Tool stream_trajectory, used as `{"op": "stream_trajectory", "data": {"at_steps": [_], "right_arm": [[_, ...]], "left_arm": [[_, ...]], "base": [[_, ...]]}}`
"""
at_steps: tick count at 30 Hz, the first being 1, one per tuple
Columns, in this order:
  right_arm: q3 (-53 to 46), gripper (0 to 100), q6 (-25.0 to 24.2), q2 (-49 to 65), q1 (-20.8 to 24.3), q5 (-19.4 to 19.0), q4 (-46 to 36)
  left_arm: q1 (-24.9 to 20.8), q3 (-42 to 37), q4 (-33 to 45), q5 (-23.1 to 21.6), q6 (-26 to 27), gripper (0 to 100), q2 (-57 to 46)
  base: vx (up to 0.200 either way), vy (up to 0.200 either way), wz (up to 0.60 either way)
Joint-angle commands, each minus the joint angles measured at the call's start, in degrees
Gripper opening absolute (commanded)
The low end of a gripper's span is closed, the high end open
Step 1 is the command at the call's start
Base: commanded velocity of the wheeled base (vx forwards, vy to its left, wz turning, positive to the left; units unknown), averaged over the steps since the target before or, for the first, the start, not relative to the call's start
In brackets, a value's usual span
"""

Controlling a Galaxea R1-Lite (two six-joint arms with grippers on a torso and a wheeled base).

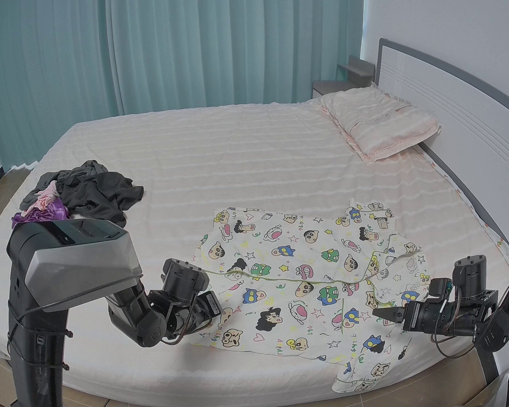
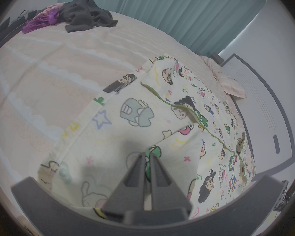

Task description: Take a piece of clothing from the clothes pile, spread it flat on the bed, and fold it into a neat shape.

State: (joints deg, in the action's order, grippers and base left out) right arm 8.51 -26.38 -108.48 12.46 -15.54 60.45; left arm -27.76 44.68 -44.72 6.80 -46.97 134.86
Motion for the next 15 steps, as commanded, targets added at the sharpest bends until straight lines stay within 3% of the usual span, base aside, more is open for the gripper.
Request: {"op": "stream_trajectory", "data": {"at_steps": [1,12,15], "right_arm": [[0.02,100,0.01,-0.06,0.02,-0.01,0.02],[0.02,100,0.1,0.11,0.02,-0.01,0.02],[-0.07,100,0.1,0.29,0.11,-0.01,0.02]], "left_arm": [[0.69,0.23,0.77,1.02,-1.19,0,-0.74],[2.01,0.59,0.77,2.25,-1.9,0,-6.72],[2.27,2.69,0.59,2.25,0.21,0,-6.72]], "base": [[0.0,0.0,0.0],[0.0,0.0,0.0],[0.0,0.0,0.0]]}}
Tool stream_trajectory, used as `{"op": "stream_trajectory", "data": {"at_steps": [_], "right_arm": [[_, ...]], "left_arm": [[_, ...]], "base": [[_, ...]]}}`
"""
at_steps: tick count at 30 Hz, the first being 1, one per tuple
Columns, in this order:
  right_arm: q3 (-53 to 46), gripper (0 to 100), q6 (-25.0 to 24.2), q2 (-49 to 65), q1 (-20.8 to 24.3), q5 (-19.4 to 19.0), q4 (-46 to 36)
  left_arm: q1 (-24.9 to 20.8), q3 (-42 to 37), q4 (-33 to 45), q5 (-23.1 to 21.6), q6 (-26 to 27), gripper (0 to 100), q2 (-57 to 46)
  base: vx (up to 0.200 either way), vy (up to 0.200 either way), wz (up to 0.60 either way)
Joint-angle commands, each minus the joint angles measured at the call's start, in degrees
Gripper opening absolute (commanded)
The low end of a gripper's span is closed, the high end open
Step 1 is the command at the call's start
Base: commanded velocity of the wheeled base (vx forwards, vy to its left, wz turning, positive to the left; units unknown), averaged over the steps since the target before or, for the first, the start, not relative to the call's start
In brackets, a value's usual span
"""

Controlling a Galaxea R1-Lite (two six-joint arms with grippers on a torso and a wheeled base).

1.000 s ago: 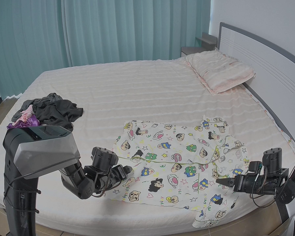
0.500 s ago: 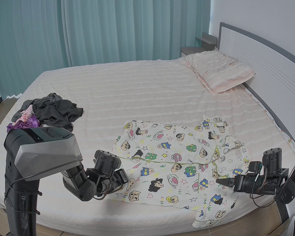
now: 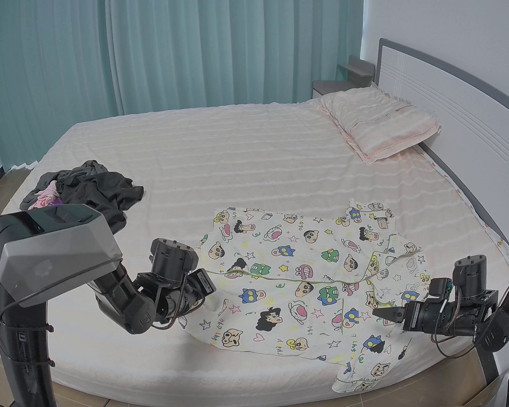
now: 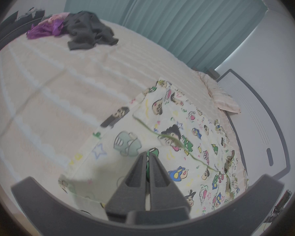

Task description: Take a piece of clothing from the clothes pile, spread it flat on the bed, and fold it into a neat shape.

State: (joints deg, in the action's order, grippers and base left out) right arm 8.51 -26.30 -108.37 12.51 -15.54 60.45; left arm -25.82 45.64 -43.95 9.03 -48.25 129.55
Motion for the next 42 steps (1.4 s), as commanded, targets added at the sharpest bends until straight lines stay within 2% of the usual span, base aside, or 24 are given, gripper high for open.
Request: {"op": "stream_trajectory", "data": {"at_steps": [1,8,12,23,29,30,31,34,37,42], "right_arm": [[-0.07,100,0.02,0.18,0.06,-0.01,0.02],[-0.51,100,0.1,0.09,0.06,-0.01,1.16],[-0.86,100,0.02,-0.08,0.06,0.07,2.12],[-0.95,100,0.02,-0.08,0.06,0.07,2.21],[-0.95,100,0.02,-0.35,0.06,0.07,2.21],[-0.95,100,0.02,-0.35,-0.03,-0.01,2.21],[-0.95,100,0.02,-0.35,0.06,-0.01,2.21],[-0.95,100,0.02,-0.35,0.06,-0.01,2.12],[-0.86,100,0.02,-0.43,-0.03,0.07,2.21],[-0.95,100,0.02,-0.43,-0.03,0.07,2.12]], "left_arm": [[0.51,2.08,-0.26,0.02,2.37,0,-1.4],[1.74,5.51,-0.35,-0.07,7.38,0,-0.44],[2.53,5.6,-0.17,-0.42,12.3,0,-0.26],[5.25,10.08,-0.09,-0.42,16.52,0,3.17],[5.6,16.67,0.44,-0.42,17.31,0,6.94],[5.6,17.11,0.62,-0.42,17.66,100,7.21],[5.69,18.34,1.94,-0.42,19.69,100,8.0],[5.96,20.28,3.25,-0.16,21.44,100,9.23],[6.04,21.68,3.43,0.02,21.44,100,9.76],[6.4,19.22,5.54,-0.33,21.09,100,8.44]], "base": [[0.0,0.0,0.0],[0.0,0.0,0.0],[0.0,0.0,0.0],[0.0,0.0,0.0],[0.0,0.0,0.0],[0.0,0.0,0.0],[0.0,0.0,0.0],[0.0,0.0,0.0],[0.0,0.0,0.0],[0.0,0.0,0.0]]}}
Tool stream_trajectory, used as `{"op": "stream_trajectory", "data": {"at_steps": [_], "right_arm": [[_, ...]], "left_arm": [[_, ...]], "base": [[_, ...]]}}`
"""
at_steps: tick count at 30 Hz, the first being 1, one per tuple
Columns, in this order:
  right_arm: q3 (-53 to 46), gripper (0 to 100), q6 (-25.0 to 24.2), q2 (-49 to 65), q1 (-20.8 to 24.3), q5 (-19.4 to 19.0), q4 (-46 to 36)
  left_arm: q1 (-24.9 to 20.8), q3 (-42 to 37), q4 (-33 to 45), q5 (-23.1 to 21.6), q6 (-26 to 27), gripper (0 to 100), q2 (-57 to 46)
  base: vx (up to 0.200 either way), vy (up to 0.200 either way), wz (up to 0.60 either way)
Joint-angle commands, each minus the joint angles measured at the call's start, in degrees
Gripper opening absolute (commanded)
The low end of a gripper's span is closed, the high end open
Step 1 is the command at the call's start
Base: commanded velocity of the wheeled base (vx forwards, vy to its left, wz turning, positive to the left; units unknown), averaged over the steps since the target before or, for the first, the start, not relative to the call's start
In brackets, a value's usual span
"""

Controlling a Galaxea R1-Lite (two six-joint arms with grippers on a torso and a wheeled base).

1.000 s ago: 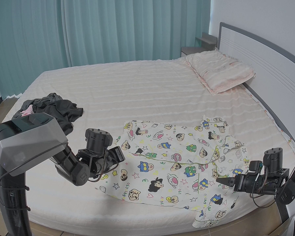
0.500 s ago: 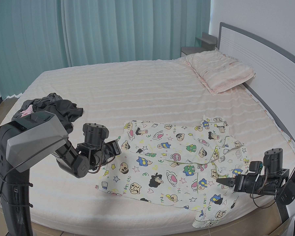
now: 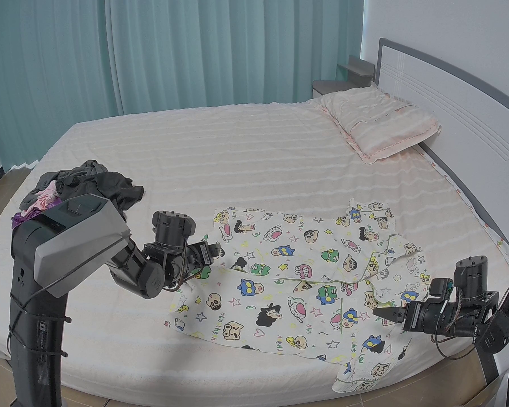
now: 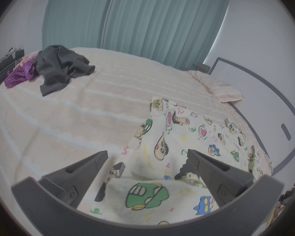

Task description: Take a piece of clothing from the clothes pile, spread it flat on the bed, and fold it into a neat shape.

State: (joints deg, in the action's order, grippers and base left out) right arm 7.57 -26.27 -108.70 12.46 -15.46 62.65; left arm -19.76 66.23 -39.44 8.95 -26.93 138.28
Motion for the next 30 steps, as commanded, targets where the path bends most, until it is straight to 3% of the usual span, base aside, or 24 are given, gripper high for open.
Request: {"op": "stream_trajectory", "data": {"at_steps": [1,8,13,22,23,30], "right_arm": [[-0.01,100,0.08,-0.11,0.02,-0.01,0.02],[-0.1,100,0.08,-0.11,0.02,-0.01,-0.07],[-0.1,100,0.08,-0.19,0.02,-0.01,-0.07],[-0.01,100,0.08,-0.63,0.02,-0.1,0.02],[-0.01,100,0.08,-0.81,0.02,-0.1,0.02],[-0.01,100,0.08,-1.42,0.02,-0.1,0.02]], "left_arm": [[0.43,-1.46,1.12,-0.33,-0.32,100,-0.47],[3.06,-5.15,4.46,-8.07,-3.48,100,-4.33],[5.08,-5.5,4.98,-14.22,-9.72,100,-4.42],[6.93,-5.32,4.54,-21.69,-10.16,100,-2.22],[6.93,-5.15,4.46,-21.87,-10.16,0,-1.78],[6.4,-4.09,4.1,-21.96,-10.07,0,0.33]], "base": [[0.0,0.0,0.0],[0.0,0.0,0.0],[0.0,0.0,0.0],[0.0,0.0,0.0],[0.0,0.0,0.0],[0.0,0.0,0.0]]}}
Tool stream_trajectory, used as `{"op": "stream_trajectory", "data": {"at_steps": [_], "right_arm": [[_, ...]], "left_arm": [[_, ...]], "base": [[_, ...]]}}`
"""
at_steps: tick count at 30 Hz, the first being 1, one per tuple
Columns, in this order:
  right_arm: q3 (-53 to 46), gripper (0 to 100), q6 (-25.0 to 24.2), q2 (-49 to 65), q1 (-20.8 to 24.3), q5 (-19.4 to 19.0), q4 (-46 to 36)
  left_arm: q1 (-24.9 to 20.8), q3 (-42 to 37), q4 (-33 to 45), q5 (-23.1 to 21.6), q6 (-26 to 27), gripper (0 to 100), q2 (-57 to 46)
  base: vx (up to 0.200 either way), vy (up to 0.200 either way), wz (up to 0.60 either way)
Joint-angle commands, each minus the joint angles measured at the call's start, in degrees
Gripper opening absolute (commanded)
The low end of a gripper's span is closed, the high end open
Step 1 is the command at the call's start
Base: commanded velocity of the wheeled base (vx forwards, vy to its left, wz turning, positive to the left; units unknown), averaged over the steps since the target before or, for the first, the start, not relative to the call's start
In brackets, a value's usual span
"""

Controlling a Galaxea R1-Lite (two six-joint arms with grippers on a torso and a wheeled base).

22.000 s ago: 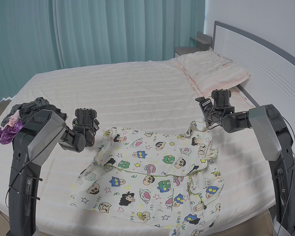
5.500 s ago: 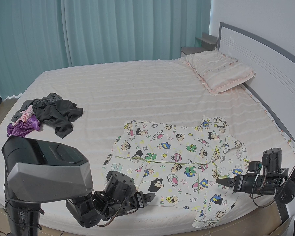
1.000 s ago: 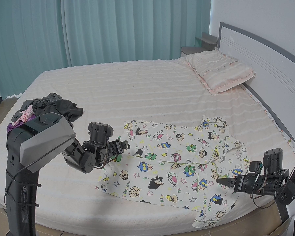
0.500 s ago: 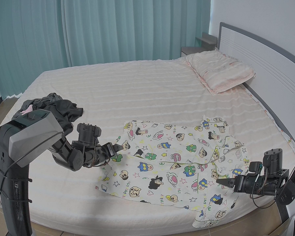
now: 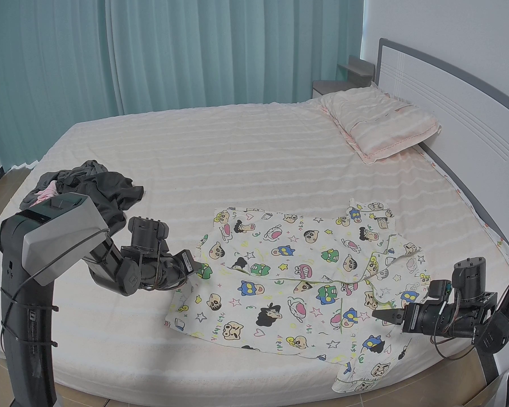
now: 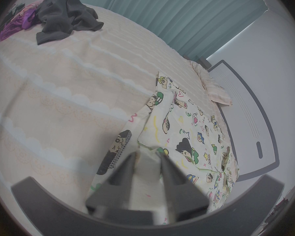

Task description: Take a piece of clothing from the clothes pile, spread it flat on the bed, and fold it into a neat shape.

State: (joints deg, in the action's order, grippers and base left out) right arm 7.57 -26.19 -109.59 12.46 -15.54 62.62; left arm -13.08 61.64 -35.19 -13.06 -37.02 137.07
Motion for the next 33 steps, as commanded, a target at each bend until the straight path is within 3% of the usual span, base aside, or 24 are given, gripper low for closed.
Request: {"op": "stream_trajectory", "data": {"at_steps": [1,13,20,21,25,27,33], "right_arm": [[-0.01,100,-0.01,-0.53,0.02,-0.01,0.04],[-0.01,100,-0.01,-0.53,0.02,-0.01,0.04],[-0.01,100,-0.01,-0.53,0.02,0.07,0.04],[-0.01,100,-0.01,-0.53,0.02,-0.01,0.04],[-0.1,100,-0.01,-0.53,0.02,-0.01,0.04],[-0.1,100,-0.01,-0.45,0.02,0.16,0.04],[-0.19,100,-0.01,-0.53,0.02,0.51,0.04]], "left_arm": [[-0.28,0.68,-0.14,0.05,-0.07,0,1.36],[-0.02,2.88,0.3,2.25,0.81,0,-3.13],[-0.02,4.19,2.32,3.92,5.47,0,-2.42],[-0.02,4.46,2.76,4.0,5.47,100,-2.16],[-0.02,7.45,3.38,7.08,5.38,100,-0.31],[0.16,9.29,3.73,11.21,5.38,100,1.18],[1.3,5.25,7.33,9.54,5.21,100,-2.6]], "base": [[0.0,0.0,0.0],[0.0,0.0,0.0],[0.0,0.0,0.0],[0.0,0.0,0.0],[0.0,0.0,0.0],[0.0,0.0,0.0],[0.0,0.0,0.0]]}}
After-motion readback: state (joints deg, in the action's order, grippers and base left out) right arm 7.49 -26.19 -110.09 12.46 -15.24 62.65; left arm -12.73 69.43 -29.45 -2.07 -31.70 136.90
